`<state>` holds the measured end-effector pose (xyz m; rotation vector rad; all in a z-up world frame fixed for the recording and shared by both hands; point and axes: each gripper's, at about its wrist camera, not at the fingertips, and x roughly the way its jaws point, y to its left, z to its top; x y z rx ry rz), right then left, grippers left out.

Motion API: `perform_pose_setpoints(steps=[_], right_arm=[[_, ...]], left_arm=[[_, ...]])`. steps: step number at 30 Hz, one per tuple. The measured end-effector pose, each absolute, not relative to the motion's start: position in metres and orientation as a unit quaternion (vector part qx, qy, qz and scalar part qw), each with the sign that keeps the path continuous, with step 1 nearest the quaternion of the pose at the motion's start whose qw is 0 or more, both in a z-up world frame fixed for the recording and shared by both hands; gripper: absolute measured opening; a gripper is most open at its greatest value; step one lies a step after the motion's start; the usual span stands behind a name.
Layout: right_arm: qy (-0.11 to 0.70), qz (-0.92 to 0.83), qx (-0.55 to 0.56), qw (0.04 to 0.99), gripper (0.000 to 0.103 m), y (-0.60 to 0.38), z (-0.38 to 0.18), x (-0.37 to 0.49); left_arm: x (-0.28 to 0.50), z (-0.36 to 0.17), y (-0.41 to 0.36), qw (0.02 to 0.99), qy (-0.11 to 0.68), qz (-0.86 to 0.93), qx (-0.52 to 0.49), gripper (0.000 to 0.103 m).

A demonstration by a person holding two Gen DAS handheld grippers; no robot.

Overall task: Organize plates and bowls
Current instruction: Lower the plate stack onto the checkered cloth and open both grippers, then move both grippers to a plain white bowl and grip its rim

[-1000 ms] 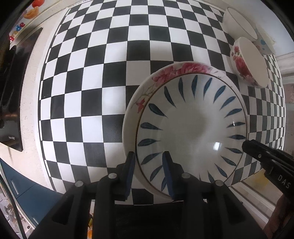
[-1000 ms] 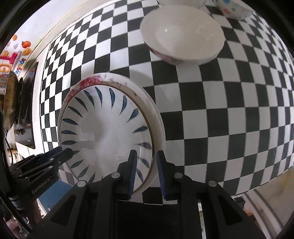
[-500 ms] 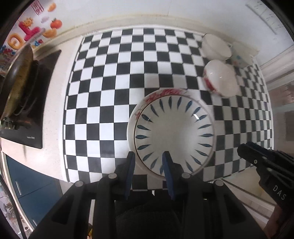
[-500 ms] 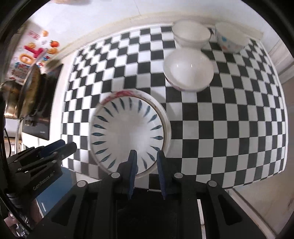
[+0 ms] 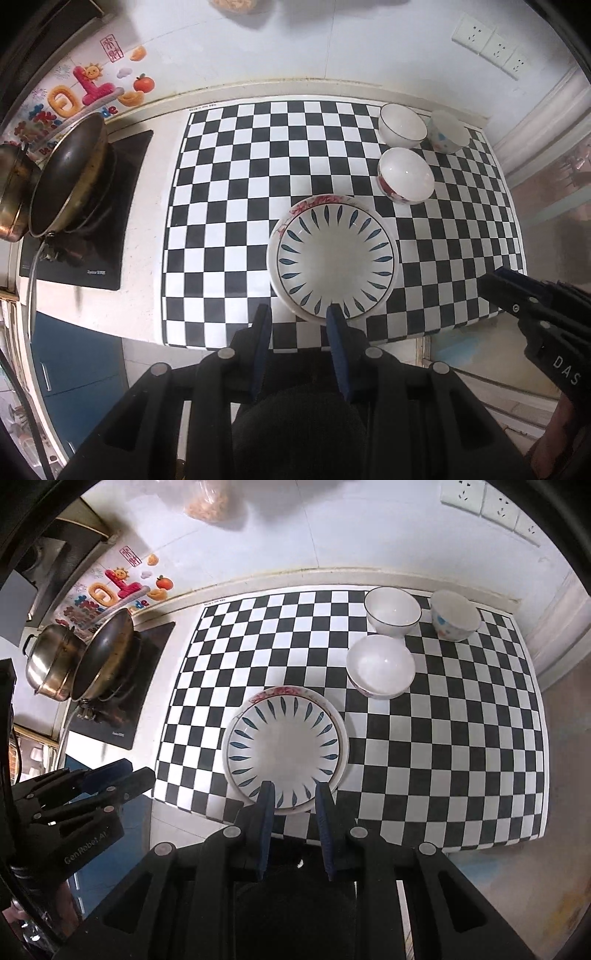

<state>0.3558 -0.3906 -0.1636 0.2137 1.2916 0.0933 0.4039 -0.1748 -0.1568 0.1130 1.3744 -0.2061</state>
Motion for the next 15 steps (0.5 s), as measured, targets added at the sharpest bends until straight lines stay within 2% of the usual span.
perform_pose_setpoints(steps=[9, 11, 13, 15], right_arm=[[0.605, 0.018, 0.123, 0.787, 0.027, -0.379, -0.155, 0.353], [0.609, 0.009, 0.137, 0.781, 0.050, -0.380, -0.161, 0.358], [0.607, 0.005, 0.157, 0.779, 0.063, -0.386, -0.169, 0.362], [0.605, -0.008, 0.167, 0.779, 0.065, -0.393, -0.176, 0.367]], left_arm=[[0.410, -0.145, -0.161, 0.771, 0.620, -0.139, 0.046, 0.030], [0.416, -0.149, -0.162, 0.768, 0.620, -0.153, 0.043, 0.038], [0.423, -0.154, -0.164, 0.766, 0.620, -0.168, 0.039, 0.047], [0.433, -0.162, -0.168, 0.767, 0.616, -0.173, 0.041, 0.054]])
